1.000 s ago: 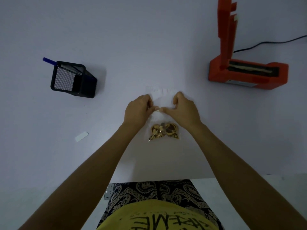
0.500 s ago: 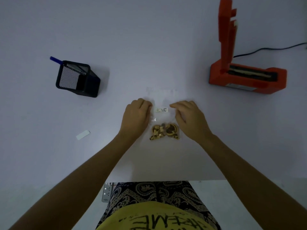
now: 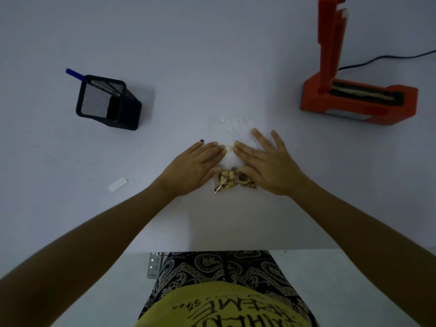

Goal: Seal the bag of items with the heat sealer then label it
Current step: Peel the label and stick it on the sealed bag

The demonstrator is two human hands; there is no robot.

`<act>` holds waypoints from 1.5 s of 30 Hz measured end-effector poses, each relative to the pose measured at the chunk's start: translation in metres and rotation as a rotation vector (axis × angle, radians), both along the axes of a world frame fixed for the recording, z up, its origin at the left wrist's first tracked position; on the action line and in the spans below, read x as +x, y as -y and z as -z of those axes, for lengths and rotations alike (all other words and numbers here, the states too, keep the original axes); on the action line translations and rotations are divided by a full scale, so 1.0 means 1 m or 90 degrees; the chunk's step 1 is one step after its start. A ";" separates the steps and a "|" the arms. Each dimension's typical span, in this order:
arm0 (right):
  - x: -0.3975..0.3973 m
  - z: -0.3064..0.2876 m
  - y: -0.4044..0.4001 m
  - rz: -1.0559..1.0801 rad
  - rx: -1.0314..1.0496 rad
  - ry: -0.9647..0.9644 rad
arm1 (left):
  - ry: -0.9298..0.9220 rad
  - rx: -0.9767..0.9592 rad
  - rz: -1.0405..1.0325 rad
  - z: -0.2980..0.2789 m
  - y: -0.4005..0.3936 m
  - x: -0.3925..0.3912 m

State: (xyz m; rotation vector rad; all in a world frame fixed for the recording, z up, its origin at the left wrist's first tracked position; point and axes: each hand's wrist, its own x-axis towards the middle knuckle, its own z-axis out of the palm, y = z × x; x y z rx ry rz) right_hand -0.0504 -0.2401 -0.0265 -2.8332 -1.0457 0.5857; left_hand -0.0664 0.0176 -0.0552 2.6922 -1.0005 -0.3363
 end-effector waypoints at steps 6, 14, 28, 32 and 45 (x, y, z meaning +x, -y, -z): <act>-0.003 -0.005 -0.006 0.040 0.021 0.028 | -0.009 -0.015 -0.026 -0.007 0.007 0.000; -0.007 0.004 -0.004 0.035 -0.008 0.008 | 0.007 -0.013 -0.027 -0.006 0.004 0.000; -0.029 -0.020 -0.027 0.770 0.393 -0.194 | -0.074 -0.275 -0.538 -0.047 0.036 -0.024; -0.028 -0.018 -0.030 0.835 0.406 -0.238 | -0.247 -0.289 -0.741 -0.047 0.043 -0.018; 0.030 -0.018 -0.056 0.917 0.635 -0.402 | -0.326 -0.412 -0.925 -0.043 0.032 0.034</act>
